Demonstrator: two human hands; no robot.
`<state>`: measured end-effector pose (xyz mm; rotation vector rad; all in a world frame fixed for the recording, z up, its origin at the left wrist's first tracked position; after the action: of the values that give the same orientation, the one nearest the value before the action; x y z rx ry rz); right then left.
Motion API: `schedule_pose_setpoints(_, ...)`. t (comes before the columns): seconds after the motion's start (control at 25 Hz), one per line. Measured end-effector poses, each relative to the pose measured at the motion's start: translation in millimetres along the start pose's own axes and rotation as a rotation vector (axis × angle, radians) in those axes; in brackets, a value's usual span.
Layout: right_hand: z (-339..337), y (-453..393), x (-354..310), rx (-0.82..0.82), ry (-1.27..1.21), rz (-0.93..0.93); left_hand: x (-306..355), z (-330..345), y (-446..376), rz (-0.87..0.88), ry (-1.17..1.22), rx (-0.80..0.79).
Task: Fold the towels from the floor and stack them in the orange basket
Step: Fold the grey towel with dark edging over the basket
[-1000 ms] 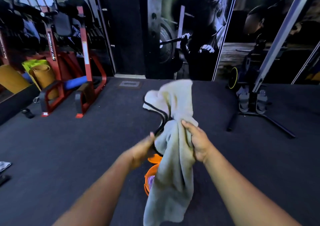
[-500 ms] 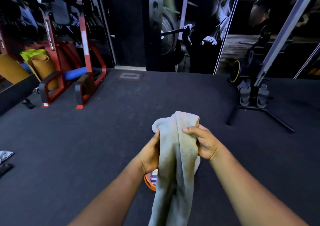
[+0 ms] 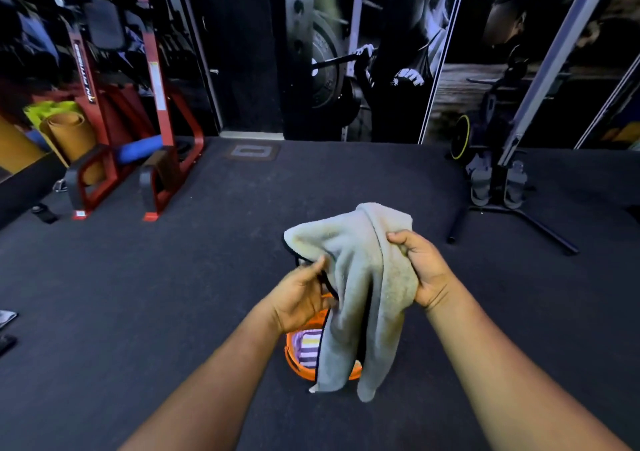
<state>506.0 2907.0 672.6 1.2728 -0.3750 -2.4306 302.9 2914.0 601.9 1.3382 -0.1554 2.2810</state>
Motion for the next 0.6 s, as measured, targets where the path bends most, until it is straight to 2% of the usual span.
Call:
schedule_pose_setpoints(0.08,8,0,6,-0.046,0.015,0.039,-25,8,0,-0.143,-0.191,-0.09)
schedule_pose_setpoints(0.12,13,2,9,-0.048,0.023,0.051,-31,14,0,-0.156,-0.234,-0.075)
schedule_pose_setpoints(0.28,8,6,2,-0.004,0.003,0.022,-7,25,-3,0.019,-0.077,0.142)
schedule_pose_setpoints(0.48,-13,12,-21,0.159,0.119,-0.047,29,-3,15,0.183,-0.286,0.253)
schedule_pose_setpoints(0.52,-11,15,-22,0.164,0.111,-0.05,32,-7,20,0.184,-0.236,0.23)
schedule_pose_setpoints(0.6,-5,19,-22,0.13,0.088,-0.063,28,-9,27,0.031,-0.121,0.187)
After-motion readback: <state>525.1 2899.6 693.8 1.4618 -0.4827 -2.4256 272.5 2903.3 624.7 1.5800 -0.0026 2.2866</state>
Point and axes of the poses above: each hand's wrist, its own y-axis away from the middle knuckle, its own z-axis out of the palm, x = y × z, the point moved 3 cm from there along -y, towards the middle knuckle, and after that the axes turned 7 degrees about z, right-handed, at the moved point
